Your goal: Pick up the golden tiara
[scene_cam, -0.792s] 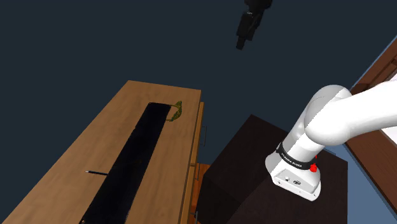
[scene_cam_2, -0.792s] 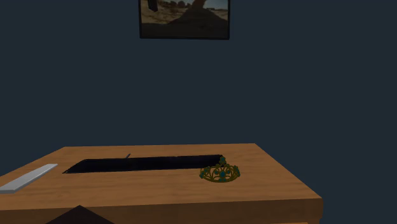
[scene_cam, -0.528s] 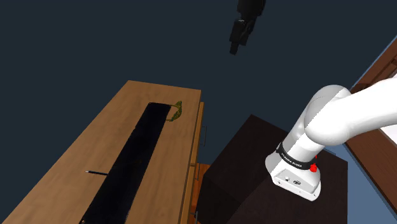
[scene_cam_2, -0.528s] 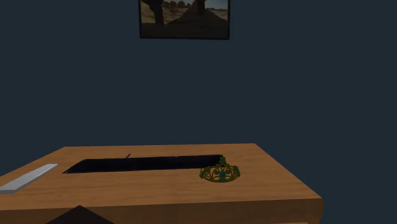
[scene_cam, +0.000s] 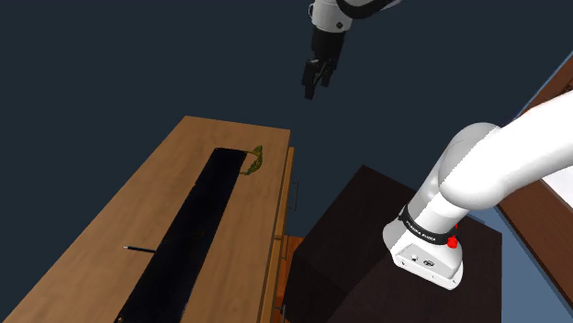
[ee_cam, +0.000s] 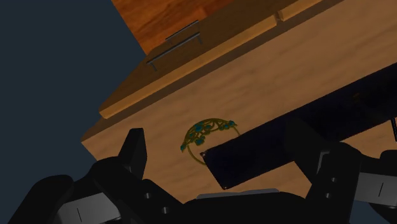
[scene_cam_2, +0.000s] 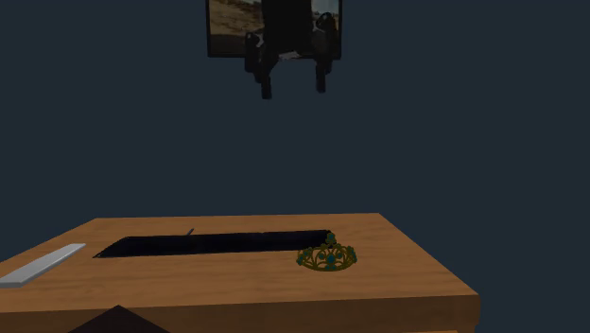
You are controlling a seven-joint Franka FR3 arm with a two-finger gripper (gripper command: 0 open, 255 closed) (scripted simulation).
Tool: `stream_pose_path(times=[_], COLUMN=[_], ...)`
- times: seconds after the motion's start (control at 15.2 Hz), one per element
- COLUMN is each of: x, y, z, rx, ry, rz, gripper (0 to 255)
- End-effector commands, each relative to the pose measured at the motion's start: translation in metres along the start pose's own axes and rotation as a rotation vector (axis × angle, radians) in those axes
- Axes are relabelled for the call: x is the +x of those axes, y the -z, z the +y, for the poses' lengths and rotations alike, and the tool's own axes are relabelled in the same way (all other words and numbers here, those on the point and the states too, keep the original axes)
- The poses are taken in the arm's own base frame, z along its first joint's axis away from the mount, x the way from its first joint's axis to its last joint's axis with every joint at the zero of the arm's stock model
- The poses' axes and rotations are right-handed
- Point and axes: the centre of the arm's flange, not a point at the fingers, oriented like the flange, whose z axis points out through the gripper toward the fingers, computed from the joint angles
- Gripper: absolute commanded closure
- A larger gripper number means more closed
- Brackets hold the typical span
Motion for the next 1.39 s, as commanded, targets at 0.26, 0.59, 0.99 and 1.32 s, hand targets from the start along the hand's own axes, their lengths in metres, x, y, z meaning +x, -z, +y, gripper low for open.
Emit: stream_pose_path(times=[0.26, 0.59, 0.99, 1.32], x=[0.051, 0.09, 0.136, 0.174], y=[-0.065, -0.119, -0.184, -0.24], z=[0.006, 0.012, 0.018, 0.024], rx=[0.006, 0.01, 0.016, 0.021], ry=[-0.02, -0.036, -0.056, -0.072], rz=[-0.012, -0.023, -0.037, -0.049], gripper=[0, 0, 0, 0])
